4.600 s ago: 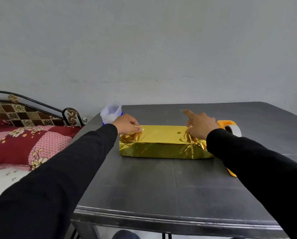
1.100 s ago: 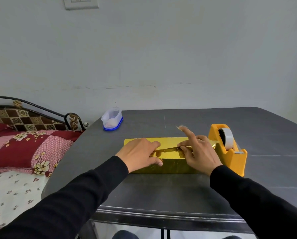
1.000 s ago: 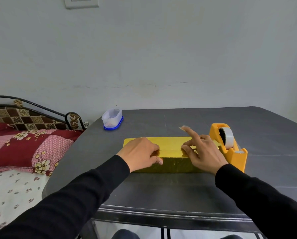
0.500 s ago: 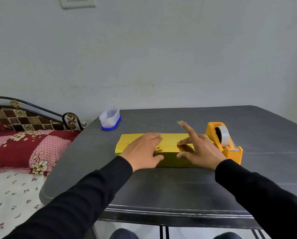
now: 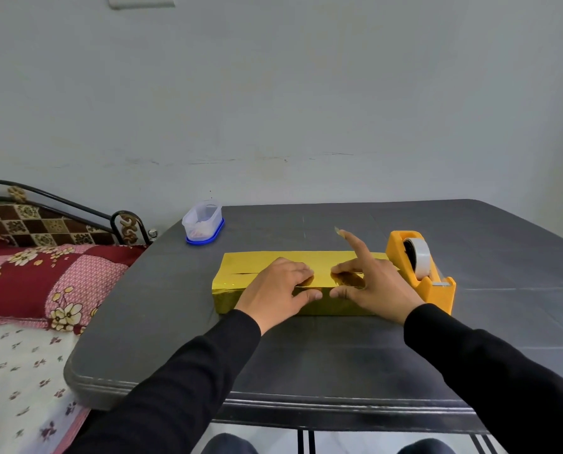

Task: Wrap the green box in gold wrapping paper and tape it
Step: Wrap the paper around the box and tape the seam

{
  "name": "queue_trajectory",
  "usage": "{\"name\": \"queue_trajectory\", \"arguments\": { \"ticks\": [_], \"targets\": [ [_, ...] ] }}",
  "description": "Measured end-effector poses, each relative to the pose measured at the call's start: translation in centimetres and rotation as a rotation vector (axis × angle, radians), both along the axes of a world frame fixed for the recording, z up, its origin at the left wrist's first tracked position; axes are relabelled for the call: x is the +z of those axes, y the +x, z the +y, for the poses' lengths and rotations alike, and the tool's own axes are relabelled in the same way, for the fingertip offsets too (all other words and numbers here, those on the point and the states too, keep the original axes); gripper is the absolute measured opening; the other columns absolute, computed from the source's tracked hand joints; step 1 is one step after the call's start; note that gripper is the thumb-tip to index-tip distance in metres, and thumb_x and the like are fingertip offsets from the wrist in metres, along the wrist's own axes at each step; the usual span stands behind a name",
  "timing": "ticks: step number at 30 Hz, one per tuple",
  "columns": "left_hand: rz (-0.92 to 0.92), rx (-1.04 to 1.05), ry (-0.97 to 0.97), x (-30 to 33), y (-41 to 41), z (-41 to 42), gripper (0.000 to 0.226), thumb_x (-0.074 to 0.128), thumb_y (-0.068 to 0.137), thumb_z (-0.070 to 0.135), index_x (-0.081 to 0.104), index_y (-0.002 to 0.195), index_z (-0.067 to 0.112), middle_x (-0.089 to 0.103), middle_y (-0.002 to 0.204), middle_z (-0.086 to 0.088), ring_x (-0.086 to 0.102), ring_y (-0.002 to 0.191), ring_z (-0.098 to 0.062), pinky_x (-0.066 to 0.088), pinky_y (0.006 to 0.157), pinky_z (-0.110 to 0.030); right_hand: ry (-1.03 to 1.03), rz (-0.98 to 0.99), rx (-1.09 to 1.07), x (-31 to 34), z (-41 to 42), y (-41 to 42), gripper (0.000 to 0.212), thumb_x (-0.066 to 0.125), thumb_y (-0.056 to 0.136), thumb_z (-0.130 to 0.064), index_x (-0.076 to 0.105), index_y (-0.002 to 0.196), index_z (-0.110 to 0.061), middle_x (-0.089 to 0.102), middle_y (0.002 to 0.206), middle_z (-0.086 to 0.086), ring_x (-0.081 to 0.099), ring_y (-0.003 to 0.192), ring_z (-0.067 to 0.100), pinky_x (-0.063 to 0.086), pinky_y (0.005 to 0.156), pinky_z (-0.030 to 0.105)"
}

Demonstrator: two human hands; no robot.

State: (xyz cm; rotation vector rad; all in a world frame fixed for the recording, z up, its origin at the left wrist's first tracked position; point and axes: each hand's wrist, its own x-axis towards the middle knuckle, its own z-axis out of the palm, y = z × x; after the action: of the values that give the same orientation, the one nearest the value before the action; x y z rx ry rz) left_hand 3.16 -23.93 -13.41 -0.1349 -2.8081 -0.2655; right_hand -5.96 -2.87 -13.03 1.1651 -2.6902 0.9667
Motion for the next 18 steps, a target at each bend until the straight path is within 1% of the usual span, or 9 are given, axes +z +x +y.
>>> {"name": "queue_trajectory", "arguments": {
  "ticks": [2, 4, 5, 6, 8, 10, 13, 16, 18],
  "targets": [
    [0.016, 0.008, 0.011, -0.2, 0.0, 0.0, 0.06, 0.053, 0.098, 0.059, 0.054, 0.147, 0.024, 0.055, 0.148, 0.01, 0.044, 0.134, -0.008, 0.036, 0.107, -0.022, -0.007, -0.01, -0.008, 0.1, 0.1, 0.3, 0.11, 0.081, 0.08, -0.048, 0.005, 0.16, -0.04, 0.071, 0.125, -0.012, 0.066, 0.113, 0.01, 0.044, 0.095, 0.015],
    [0.021, 0.016, 0.031, -0.4, 0.1, 0.1, 0.059, 0.053, 0.098, 0.059, 0.055, 0.146, 0.024, 0.056, 0.147, 0.011, 0.045, 0.131, -0.009, 0.038, 0.106, -0.022, -0.1, -0.024, -0.043, 0.3, 0.6, 0.8, 0.102, 0.083, 0.078, -0.048, 0.021, 0.158, -0.04, 0.07, 0.12, -0.015, 0.063, 0.11, 0.003, 0.044, 0.092, 0.011],
    [0.022, 0.017, 0.047, -0.4, 0.1, 0.2, 0.059, 0.054, 0.097, 0.058, 0.056, 0.145, 0.024, 0.056, 0.146, 0.011, 0.045, 0.13, -0.008, 0.038, 0.106, -0.023, -0.186, -0.024, -0.07, 0.5, 0.8, 1.0, 0.09, 0.083, 0.078, -0.049, 0.035, 0.153, -0.04, 0.068, 0.119, -0.017, 0.061, 0.11, 0.0, 0.045, 0.09, 0.011],
    [0.023, 0.017, 0.061, -0.4, 0.2, 0.2, 0.059, 0.054, 0.097, 0.058, 0.056, 0.145, 0.024, 0.056, 0.146, 0.011, 0.046, 0.13, -0.008, 0.038, 0.106, -0.023, -0.28, -0.027, -0.096, 0.8, 1.0, 1.2, 0.072, 0.081, 0.079, -0.05, 0.05, 0.144, -0.041, 0.064, 0.119, -0.018, 0.059, 0.112, -0.002, 0.047, 0.09, 0.015],
    [0.03, 0.021, 0.088, -0.4, 0.2, 0.2, 0.059, 0.056, 0.096, 0.058, 0.056, 0.145, 0.024, 0.057, 0.145, 0.011, 0.046, 0.13, -0.009, 0.038, 0.107, -0.024, -0.415, -0.101, -0.135, 2.0, 1.1, 1.4, 0.035, 0.079, 0.085, -0.044, 0.069, 0.119, -0.043, 0.051, 0.12, -0.015, 0.055, 0.115, 0.0, 0.048, 0.096, 0.031],
    [0.028, 0.027, 0.122, -0.5, 0.2, 0.2, 0.06, 0.058, 0.095, 0.058, 0.056, 0.145, 0.024, 0.058, 0.145, 0.01, 0.046, 0.131, -0.008, 0.038, 0.108, -0.025, -0.426, -0.197, -0.143, 3.1, 0.9, 1.3, 0.017, 0.078, 0.089, -0.034, 0.074, 0.104, -0.04, 0.048, 0.123, -0.012, 0.053, 0.117, 0.005, 0.044, 0.101, 0.035],
    [0.014, 0.03, 0.152, -0.3, 0.3, 0.2, 0.061, 0.06, 0.094, 0.058, 0.057, 0.144, 0.024, 0.058, 0.145, 0.01, 0.045, 0.132, -0.008, 0.036, 0.107, -0.022, -0.342, -0.227, -0.133, 4.2, 0.7, 0.7, 0.006, 0.076, 0.091, -0.031, 0.078, 0.096, -0.034, 0.063, 0.118, -0.012, 0.057, 0.115, 0.009, 0.047, 0.1, 0.037],
    [0.008, 0.027, 0.165, -0.1, 0.3, 0.3, 0.061, 0.062, 0.093, 0.058, 0.058, 0.143, 0.024, 0.059, 0.144, 0.01, 0.046, 0.131, -0.009, 0.037, 0.108, -0.024, -0.294, -0.374, -0.087, 5.0, 0.6, -0.3, 0.008, 0.075, 0.093, -0.031, 0.079, 0.096, -0.025, 0.077, 0.093, -0.006, 0.069, 0.097, 0.014, 0.058, 0.093, 0.039],
    [0.009, 0.028, 0.17, -0.1, 0.3, 0.3, 0.061, 0.062, 0.093, 0.058, 0.058, 0.143, 0.023, 0.059, 0.144, 0.009, 0.046, 0.131, -0.01, 0.037, 0.107, -0.025, -0.249, -0.478, -0.041, 5.5, 0.4, -0.9, 0.011, 0.074, 0.094, -0.028, 0.078, 0.1, -0.019, 0.078, 0.091, -0.002, 0.073, 0.094, 0.016, 0.06, 0.088, 0.036]
  ]
}}
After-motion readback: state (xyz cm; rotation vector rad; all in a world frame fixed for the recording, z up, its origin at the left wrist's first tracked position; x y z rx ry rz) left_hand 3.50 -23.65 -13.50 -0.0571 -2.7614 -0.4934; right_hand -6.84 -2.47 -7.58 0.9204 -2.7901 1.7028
